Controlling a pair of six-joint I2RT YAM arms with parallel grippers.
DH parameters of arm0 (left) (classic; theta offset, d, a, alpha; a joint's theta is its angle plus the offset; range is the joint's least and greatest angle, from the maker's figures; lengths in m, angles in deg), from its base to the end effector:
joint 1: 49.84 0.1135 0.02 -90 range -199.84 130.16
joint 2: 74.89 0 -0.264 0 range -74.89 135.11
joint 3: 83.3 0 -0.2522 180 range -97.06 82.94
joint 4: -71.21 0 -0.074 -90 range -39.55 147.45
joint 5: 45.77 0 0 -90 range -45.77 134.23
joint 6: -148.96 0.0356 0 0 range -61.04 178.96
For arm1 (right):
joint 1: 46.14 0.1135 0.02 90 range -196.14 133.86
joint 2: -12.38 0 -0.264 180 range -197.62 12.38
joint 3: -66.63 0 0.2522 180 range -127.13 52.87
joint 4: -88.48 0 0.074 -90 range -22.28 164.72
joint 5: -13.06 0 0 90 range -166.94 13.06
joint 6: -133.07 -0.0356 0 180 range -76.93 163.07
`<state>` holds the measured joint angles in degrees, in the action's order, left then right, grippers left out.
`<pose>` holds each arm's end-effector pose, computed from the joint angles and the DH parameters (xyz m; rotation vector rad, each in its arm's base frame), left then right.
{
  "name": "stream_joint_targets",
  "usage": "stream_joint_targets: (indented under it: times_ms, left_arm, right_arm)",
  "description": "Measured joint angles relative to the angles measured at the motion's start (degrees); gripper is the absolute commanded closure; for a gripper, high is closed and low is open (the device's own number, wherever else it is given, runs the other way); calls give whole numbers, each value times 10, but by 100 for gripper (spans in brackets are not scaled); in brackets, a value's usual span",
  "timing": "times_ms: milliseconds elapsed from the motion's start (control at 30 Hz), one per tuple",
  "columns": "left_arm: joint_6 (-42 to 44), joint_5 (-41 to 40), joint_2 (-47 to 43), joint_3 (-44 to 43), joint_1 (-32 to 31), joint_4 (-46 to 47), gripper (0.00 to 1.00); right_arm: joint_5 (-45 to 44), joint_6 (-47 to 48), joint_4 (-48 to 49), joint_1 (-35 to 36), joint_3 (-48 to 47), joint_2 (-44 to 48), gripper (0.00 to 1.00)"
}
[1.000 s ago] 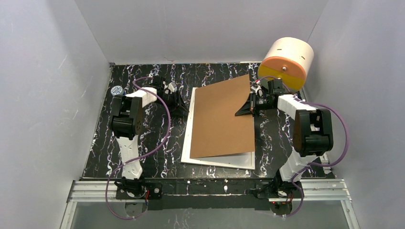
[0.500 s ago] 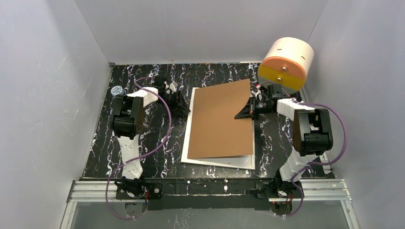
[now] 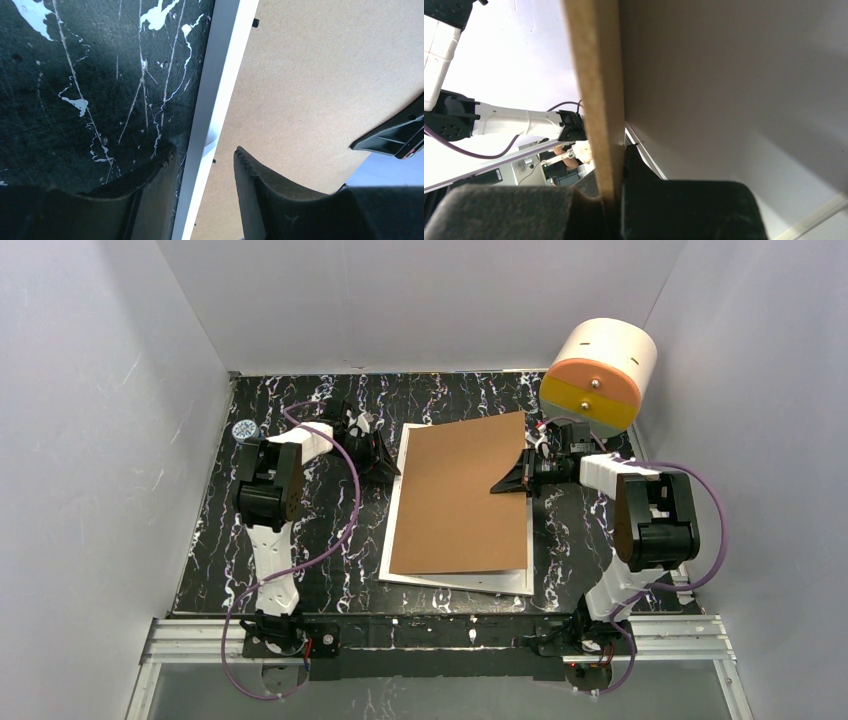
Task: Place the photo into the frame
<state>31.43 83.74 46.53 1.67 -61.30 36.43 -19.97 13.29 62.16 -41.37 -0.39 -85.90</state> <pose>0.4193 -0.1081 0.1378 -0.1295 2.6847 -1.1357 0.3201 0.0567 0.1650 0.1561 2.5235 1.5096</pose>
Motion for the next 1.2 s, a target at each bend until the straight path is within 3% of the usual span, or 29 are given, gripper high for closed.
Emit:
stream_joint_targets:
  times_ms: [167, 367, 767, 1200]
  left_arm:
    - [-2, -1, 0, 0, 0, 0, 56]
    - [-2, -1, 1, -2, 0, 0, 56]
    - [-5, -2, 1, -2, 0, -1, 55]
    - [-6, -3, 1, -2, 0, -2, 55]
  right_arm:
    - [0, -2, 7, 0, 7, 3, 97]
    - [-7, 8, -3, 5, -10, -23, 76]
    - [-116, 33, -32, 17, -24, -53, 41]
    - [-202, 46, -74, 18, -52, -54, 42]
